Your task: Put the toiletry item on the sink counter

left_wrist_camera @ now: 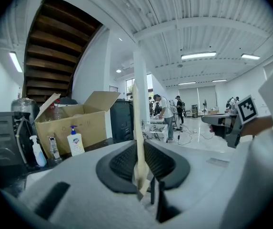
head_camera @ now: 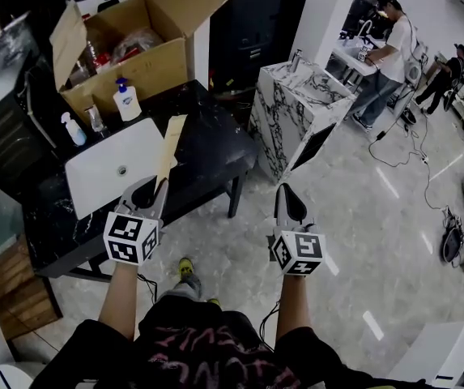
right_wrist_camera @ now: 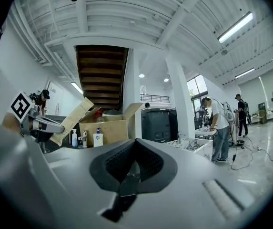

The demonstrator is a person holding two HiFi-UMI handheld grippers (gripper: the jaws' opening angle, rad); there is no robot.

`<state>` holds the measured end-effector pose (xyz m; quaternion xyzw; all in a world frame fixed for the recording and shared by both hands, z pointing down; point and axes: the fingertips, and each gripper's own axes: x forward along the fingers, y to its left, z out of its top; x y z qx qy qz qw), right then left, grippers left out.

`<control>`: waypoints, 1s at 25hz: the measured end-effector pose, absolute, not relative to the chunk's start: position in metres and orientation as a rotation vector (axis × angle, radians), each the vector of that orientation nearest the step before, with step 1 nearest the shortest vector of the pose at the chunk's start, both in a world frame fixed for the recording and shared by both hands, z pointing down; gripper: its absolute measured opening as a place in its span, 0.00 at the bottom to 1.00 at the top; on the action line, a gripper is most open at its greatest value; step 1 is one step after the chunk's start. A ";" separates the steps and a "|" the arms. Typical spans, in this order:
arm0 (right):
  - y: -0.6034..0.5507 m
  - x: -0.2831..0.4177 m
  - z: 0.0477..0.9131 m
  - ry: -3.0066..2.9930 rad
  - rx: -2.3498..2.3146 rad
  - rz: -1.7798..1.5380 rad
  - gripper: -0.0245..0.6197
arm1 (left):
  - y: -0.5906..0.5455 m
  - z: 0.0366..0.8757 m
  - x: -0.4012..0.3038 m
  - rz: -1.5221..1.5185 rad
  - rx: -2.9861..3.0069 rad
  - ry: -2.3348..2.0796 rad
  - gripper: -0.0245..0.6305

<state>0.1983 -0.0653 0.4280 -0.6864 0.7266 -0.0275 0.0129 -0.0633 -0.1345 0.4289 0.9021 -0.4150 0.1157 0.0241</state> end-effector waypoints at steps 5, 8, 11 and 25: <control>-0.080 0.209 0.432 2.254 -2.156 -0.089 0.05 | -0.153 0.434 -0.051 0.356 2.798 -1.263 0.12; -0.092 0.216 0.434 2.246 -2.173 -0.091 0.05 | -0.168 0.437 -0.044 0.356 2.799 -1.250 0.12; -0.107 0.221 0.434 2.243 -2.184 -0.084 0.05 | -0.185 0.438 -0.040 0.342 2.800 -1.243 0.12; -0.224 0.227 0.423 2.265 -2.220 -0.070 0.05 | -0.304 0.440 -0.036 0.315 2.753 -1.230 0.12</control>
